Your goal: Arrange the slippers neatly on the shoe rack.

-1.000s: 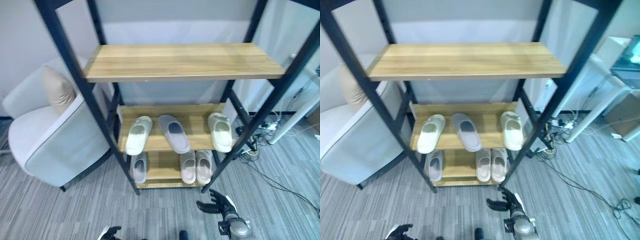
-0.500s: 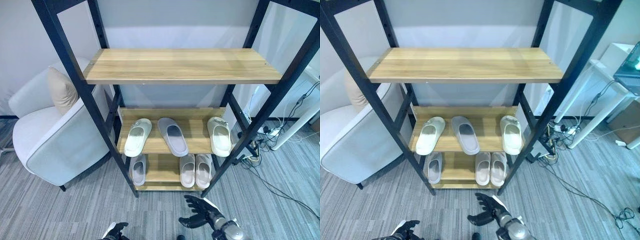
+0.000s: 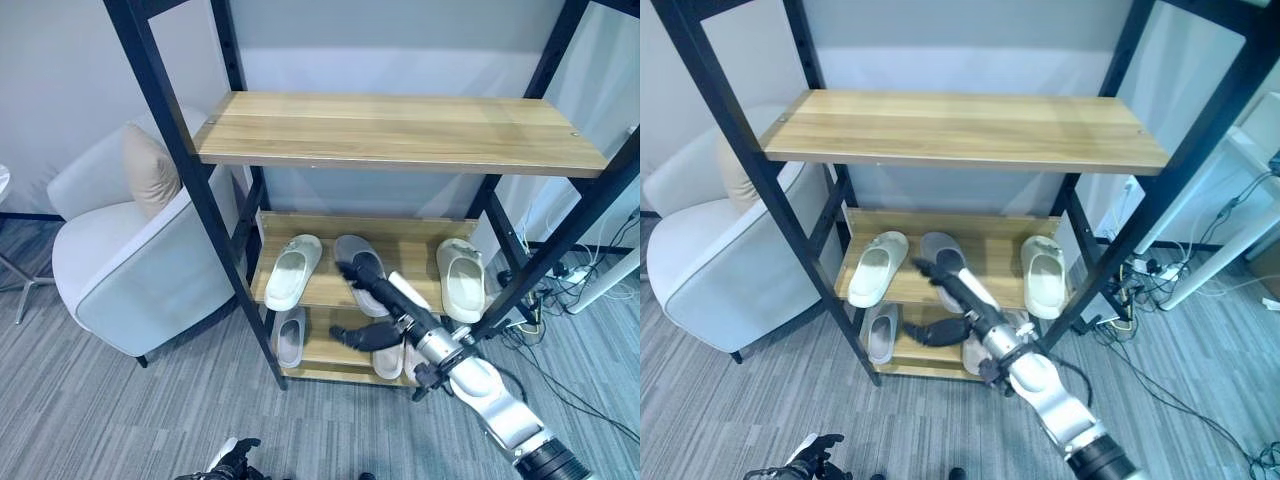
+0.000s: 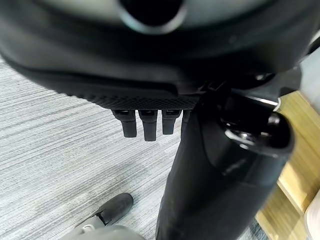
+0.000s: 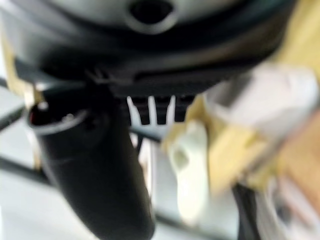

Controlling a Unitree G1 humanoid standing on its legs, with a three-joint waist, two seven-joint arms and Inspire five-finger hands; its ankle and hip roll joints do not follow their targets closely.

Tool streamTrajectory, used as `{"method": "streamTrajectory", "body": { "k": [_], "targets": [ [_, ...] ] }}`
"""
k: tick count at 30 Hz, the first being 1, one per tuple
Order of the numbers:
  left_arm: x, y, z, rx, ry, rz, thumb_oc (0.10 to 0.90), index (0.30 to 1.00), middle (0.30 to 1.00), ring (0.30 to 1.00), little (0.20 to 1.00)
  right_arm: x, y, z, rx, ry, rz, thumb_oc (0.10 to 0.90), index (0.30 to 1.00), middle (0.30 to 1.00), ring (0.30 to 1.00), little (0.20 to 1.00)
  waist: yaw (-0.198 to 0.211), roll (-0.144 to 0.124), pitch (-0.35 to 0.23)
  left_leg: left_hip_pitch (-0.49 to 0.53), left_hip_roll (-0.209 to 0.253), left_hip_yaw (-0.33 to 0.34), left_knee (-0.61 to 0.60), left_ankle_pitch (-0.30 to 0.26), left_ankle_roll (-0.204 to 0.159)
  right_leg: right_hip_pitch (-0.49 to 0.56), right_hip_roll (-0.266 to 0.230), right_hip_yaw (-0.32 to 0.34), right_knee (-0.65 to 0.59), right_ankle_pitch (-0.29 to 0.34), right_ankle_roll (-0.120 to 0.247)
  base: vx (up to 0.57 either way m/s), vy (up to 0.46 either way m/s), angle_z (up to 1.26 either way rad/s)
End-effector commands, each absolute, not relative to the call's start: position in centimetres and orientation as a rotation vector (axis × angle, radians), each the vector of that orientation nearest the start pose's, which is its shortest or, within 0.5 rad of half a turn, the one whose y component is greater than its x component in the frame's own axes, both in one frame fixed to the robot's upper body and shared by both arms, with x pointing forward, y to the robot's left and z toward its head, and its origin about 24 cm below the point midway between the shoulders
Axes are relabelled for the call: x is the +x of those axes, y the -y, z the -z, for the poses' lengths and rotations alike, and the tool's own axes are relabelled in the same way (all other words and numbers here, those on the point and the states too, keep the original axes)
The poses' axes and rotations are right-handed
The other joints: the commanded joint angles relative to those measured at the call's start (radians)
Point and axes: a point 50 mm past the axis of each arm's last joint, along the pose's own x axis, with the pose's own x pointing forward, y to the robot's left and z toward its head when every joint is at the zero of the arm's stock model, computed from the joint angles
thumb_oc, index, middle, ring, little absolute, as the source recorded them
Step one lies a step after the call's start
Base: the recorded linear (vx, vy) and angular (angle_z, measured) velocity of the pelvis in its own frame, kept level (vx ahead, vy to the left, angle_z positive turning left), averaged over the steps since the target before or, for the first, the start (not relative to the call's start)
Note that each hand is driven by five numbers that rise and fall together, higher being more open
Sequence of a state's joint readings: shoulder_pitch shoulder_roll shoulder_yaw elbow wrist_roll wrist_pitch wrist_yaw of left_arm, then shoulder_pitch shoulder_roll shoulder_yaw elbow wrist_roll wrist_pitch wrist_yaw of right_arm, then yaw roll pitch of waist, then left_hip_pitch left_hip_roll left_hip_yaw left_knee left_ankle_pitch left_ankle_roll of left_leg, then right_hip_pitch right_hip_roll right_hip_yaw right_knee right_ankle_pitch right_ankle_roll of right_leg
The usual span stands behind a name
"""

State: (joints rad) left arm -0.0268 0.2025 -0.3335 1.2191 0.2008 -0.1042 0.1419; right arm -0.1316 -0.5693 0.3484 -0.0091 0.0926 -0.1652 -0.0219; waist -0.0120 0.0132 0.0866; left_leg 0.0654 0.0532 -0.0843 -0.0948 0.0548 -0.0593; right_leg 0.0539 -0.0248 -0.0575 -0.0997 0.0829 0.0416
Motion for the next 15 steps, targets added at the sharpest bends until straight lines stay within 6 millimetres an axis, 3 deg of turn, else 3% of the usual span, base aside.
{"method": "streamTrajectory", "body": {
  "k": [1, 8, 15],
  "targets": [
    [9.5, -18.8, 16.7, 0.629, -1.088, 0.268, 0.8, 0.9, 0.9, 0.9, 0.9, 27.7, 16.9, -14.4, -0.472, 0.55, -0.192, 0.8, 0.9, 0.9, 0.9, 0.9, 0.022, -0.045, -0.004, 0.004, -0.037, 0.05, 0.008, -0.079, 0.03, 0.039, -0.019, 0.006, 0.012, -0.142, 0.062, 0.04, 0.015, 0.12],
    [9.3, -19.3, 16.6, 0.625, -1.088, 0.249, 0.8, 0.9, 0.9, 0.9, 0.9, 29.4, 21.2, -15.2, -0.588, 0.536, 0.064, 0.8, 0.9, 0.9, 0.9, 0.9, 0.046, -0.054, 0.015, -0.016, -0.038, 0.028, 0.008, -0.087, 0.03, 0.024, -0.019, -0.014, 0.012, -0.151, 0.064, 0.04, 0.013, 0.07],
    [10.0, -19.3, 16.4, 0.606, -1.062, 0.231, 0.8, 0.9, 0.9, 0.9, 0.9, 30.8, 23.7, -15.6, -0.62, 0.49, 0.189, 0.8, 0.9, 0.9, 0.9, 0.9, 0.064, -0.055, 0.049, -0.058, -0.043, 0.012, 0.014, -0.082, 0.031, -0.009, -0.022, -0.025, 0.012, -0.147, 0.064, 0.0, 0.01, 0.08]
  ]
}}
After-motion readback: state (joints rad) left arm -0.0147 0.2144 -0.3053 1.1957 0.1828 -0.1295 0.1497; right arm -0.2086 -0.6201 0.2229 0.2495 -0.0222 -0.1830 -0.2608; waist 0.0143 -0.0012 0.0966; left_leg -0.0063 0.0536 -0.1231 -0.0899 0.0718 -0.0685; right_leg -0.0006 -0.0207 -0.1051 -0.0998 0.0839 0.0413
